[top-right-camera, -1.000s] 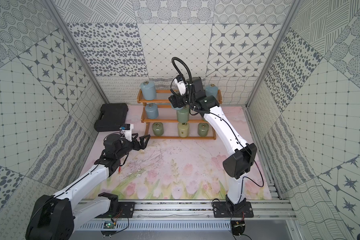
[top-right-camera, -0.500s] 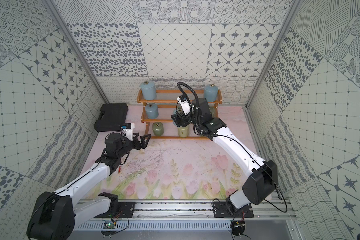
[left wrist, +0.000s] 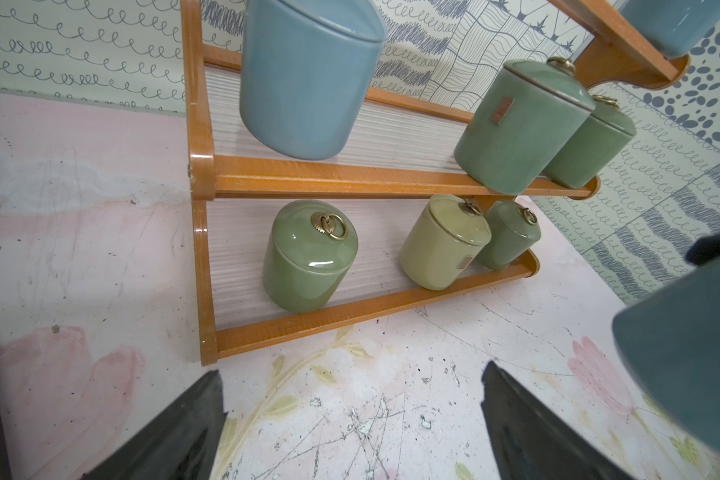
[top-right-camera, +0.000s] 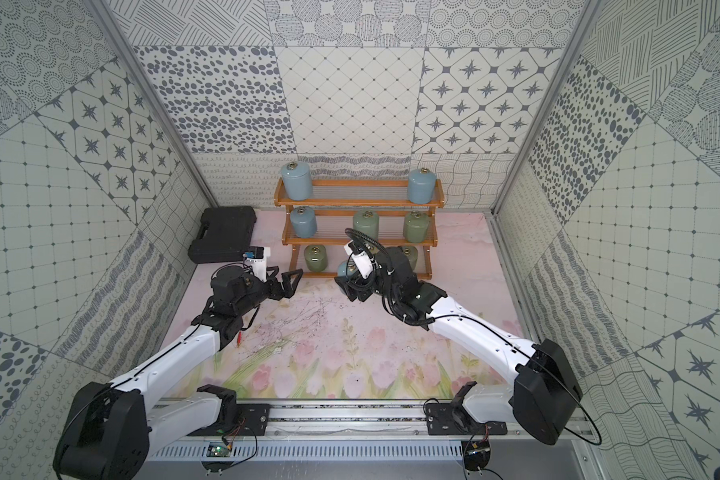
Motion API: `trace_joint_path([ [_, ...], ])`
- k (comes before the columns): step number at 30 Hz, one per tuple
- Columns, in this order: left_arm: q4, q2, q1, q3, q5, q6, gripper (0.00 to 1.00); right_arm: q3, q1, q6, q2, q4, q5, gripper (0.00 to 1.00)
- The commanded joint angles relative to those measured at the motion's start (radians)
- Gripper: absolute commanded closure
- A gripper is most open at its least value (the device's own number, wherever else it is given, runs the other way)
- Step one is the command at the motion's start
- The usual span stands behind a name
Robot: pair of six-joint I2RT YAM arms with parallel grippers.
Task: Remove the tea canisters from the shelf
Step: Place the tea canister at the center of the board.
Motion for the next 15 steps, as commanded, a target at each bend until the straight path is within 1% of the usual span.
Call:
trace_joint_path([
  [1, -0.016, 0.0, -0.004, 0.006, 0.01, 0.005, 0.0, -0.056, 0.045, 0.016, -0.045, 0.234, 0.028, 0.45],
  [4, -0.018, -0.01, -0.007, -0.006, 0.007, -0.01, 0.0, -0.12, 0.073, 0.035, -0.044, 0.272, 0.042, 0.45],
  [8, -0.014, -0.021, -0.013, -0.026, -0.002, -0.017, 0.0, -0.23, 0.107, 0.06, -0.05, 0.392, 0.058, 0.45],
  [12, -0.017, -0.018, -0.016, -0.033, -0.011, -0.023, 0.0, -0.286, 0.159, 0.063, -0.02, 0.453, 0.086, 0.46],
  [15, -0.012, -0.008, -0.019, -0.033, -0.009, -0.042, 0.0, -0.314, 0.208, 0.037, 0.003, 0.493, 0.12, 0.46],
])
